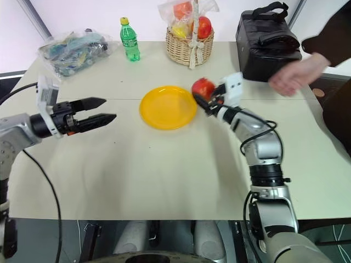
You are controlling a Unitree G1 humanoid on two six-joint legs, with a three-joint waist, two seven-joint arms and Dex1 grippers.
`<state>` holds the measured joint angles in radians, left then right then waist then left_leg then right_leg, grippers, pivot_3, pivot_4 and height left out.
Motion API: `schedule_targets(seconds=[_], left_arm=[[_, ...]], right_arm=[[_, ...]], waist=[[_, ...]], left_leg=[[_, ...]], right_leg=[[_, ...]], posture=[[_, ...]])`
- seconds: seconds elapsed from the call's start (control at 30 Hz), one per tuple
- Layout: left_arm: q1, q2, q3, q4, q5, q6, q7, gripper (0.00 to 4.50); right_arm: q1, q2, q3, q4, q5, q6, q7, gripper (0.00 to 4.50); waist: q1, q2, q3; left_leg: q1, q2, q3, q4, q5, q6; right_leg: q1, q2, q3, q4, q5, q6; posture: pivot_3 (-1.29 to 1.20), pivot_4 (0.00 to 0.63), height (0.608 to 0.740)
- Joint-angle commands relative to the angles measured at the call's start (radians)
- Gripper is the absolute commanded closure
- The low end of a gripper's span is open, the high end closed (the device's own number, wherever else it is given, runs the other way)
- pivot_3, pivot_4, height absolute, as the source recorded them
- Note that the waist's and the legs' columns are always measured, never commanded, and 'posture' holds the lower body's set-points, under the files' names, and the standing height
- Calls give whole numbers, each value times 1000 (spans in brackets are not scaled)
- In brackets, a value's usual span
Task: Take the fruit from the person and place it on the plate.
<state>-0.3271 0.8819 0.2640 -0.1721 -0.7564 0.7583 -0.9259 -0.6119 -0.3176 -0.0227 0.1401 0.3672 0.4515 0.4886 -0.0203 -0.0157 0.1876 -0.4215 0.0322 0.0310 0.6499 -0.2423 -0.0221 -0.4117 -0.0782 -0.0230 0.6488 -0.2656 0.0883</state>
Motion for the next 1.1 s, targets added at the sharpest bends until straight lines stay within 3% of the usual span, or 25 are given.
schedule_targets(seconds=[0.03, 0.4, 0.5, 0.9, 1.1], left_arm=[[70, 51, -5, -39, 100, -72, -10, 0], [148, -7, 35, -131, 114, -77, 79, 0], [157, -10, 46, -142, 112, -79, 84, 0], [93, -61, 97, -111, 81, -84, 137, 0], [69, -97, 128, -61, 115, -124, 201, 0]], right_arm=[[-43, 30, 80, 64, -99, -107, 10, 1502], [-126, 103, 133, 248, -191, -232, 68, 1502], [-136, 105, 121, 264, -193, -241, 82, 20], [-192, 79, 9, 125, -115, -141, 68, 20], [-196, -22, -91, -25, -44, -27, 65, 20]], waist=[[0, 0, 0], [5, 0, 0], [3, 0, 0], [5, 0, 0], [8, 0, 0]], left_leg=[[0, 0, 0, 0, 0, 0], [-1, 0, 0, 0, 0, 0], [-1, 0, 0, 0, 0, 0], [-1, 0, 0, 1, 0, 0], [-1, 0, -1, 0, 0, 0]], right_leg=[[0, 0, 0, 0, 0, 0], [0, -1, 0, -1, 0, 0], [0, -1, 0, 0, 0, 0], [0, -1, 0, 0, 0, 0], [0, -1, 0, 0, 0, 0]], posture=[[0, 150, 740], [0, 150, 740], [0, 150, 740], [0, 150, 740], [0, 150, 740]])
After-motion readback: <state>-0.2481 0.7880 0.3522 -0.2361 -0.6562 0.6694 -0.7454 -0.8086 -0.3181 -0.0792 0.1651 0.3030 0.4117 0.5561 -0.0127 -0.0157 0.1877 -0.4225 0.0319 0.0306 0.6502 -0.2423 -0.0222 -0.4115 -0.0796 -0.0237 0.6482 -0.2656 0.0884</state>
